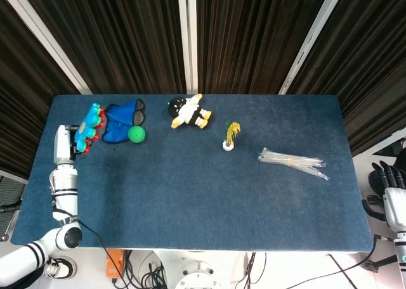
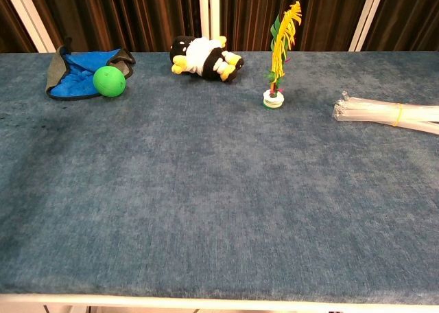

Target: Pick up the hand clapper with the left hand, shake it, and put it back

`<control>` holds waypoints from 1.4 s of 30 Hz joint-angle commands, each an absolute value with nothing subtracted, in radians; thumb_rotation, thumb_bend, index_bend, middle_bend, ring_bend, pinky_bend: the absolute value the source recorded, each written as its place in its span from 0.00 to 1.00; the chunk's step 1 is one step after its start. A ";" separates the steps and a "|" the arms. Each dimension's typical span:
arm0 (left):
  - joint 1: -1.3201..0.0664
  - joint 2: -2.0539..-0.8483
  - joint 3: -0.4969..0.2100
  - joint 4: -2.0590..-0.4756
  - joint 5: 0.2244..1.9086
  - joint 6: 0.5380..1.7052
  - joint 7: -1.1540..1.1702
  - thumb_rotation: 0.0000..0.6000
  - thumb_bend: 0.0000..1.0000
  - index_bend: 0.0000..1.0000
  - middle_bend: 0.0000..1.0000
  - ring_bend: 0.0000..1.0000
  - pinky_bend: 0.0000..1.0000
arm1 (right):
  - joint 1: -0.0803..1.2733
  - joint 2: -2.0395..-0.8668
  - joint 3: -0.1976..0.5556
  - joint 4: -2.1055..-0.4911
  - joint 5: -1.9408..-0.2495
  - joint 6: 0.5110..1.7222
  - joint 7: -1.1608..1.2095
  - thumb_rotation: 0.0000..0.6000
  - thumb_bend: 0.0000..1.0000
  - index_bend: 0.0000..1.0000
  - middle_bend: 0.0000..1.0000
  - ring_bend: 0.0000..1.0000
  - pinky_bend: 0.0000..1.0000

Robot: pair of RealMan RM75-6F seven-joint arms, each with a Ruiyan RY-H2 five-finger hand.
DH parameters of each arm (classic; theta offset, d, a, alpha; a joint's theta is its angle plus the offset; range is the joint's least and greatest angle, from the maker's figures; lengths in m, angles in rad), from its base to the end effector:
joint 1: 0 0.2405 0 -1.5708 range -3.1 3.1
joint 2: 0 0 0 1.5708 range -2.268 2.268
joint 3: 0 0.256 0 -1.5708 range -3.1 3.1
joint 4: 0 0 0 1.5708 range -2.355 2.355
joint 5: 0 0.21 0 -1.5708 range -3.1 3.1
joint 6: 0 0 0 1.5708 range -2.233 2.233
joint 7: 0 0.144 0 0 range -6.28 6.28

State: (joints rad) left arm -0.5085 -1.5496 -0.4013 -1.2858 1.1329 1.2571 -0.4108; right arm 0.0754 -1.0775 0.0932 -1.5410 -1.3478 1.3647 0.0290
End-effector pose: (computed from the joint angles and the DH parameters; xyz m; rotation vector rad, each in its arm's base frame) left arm -0.2388 0.3657 0.0874 -0.9350 -1.2837 -1.5487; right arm -0.3525 -0.1861 0.1820 1.2874 -0.9647 0.7338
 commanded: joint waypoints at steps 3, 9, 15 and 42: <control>-0.604 -1.676 -0.057 -0.683 1.710 1.524 -0.193 1.00 0.64 1.00 1.00 1.00 1.00 | 0.075 -1.079 0.093 -1.539 -1.348 1.365 0.031 1.00 0.22 0.00 0.00 0.00 0.00; -0.616 -1.698 -0.041 -0.624 1.715 1.528 -0.278 1.00 0.64 1.00 1.00 1.00 1.00 | 0.075 -1.079 0.094 -1.535 -1.345 1.363 0.034 1.00 0.22 0.00 0.00 0.00 0.00; -0.603 -1.684 -0.075 -0.728 1.629 1.464 -0.418 1.00 0.64 1.00 1.00 1.00 1.00 | 0.076 -1.082 0.093 -1.531 -1.344 1.359 0.037 1.00 0.22 0.00 0.00 0.00 0.00; -0.496 -1.421 -0.545 -1.567 0.726 1.036 -0.751 1.00 0.64 1.00 1.00 1.00 1.00 | 0.078 -1.083 0.092 -1.534 -1.343 1.355 0.030 1.00 0.22 0.00 0.00 0.00 0.00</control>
State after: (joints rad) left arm -0.4934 -1.3937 -0.5711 -1.5939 0.6480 0.9658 -0.8145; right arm 0.0783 -1.0833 0.0916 -1.5340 -1.3428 1.3545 0.0298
